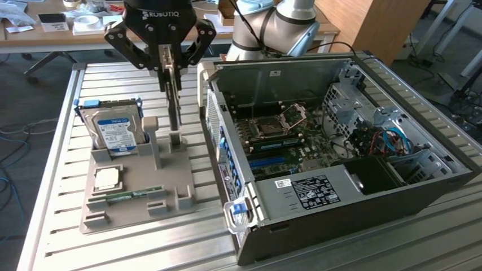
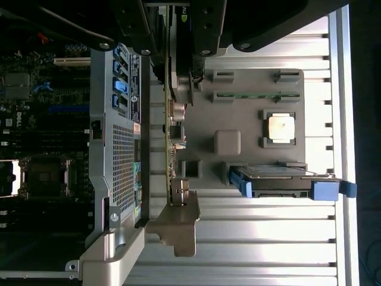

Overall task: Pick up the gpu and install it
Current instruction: 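Pick up the gpu and move the gpu toward the slot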

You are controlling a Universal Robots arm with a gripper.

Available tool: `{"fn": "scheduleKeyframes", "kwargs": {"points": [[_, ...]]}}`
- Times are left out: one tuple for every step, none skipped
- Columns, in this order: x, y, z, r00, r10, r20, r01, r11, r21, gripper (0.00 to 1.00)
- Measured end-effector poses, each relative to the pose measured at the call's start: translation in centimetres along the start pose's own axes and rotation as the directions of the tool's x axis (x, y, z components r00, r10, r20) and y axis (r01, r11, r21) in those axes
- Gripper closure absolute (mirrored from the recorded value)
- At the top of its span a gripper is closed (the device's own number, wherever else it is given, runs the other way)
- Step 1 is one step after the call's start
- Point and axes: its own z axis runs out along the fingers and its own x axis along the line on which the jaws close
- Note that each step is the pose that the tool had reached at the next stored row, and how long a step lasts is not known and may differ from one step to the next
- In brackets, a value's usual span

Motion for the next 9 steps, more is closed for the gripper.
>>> {"fn": "scheduleKeyframes", "kwargs": {"points": [[-0.04, 0.00, 0.00, 1.0000, 0.000, 0.0000, 0.000, 1.0000, 0.0000, 0.73], [-0.10, -0.01, 0.01, 1.0000, 0.000, 0.0001, 0.000, 1.0000, -0.0001, 0.73], [-0.14, 0.00, 0.00, 1.0000, 0.000, 0.0000, 0.000, 1.0000, 0.0000, 0.73], [-0.16, 0.00, 0.00, 1.0000, 0.000, 0.0000, 0.000, 1.0000, 0.0001, 0.73], [-0.15, 0.00, 0.00, 1.0000, 0.000, 0.0000, 0.000, 1.0000, 0.0000, 0.73], [-0.16, 0.00, 0.00, 1.0000, 0.000, 0.0000, 0.000, 1.0000, 0.0000, 0.73], [-0.16, 0.00, 0.01, 1.0000, 0.000, 0.0000, 0.000, 1.0000, 0.0000, 0.73], [-0.16, 0.00, 0.01, 1.0000, 0.000, 0.0001, 0.000, 1.0000, -0.0001, 0.73], [-0.17, 0.00, 0.01, 1.0000, 0.000, 0.0001, 0.000, 1.0000, 0.0000, 0.73]]}}
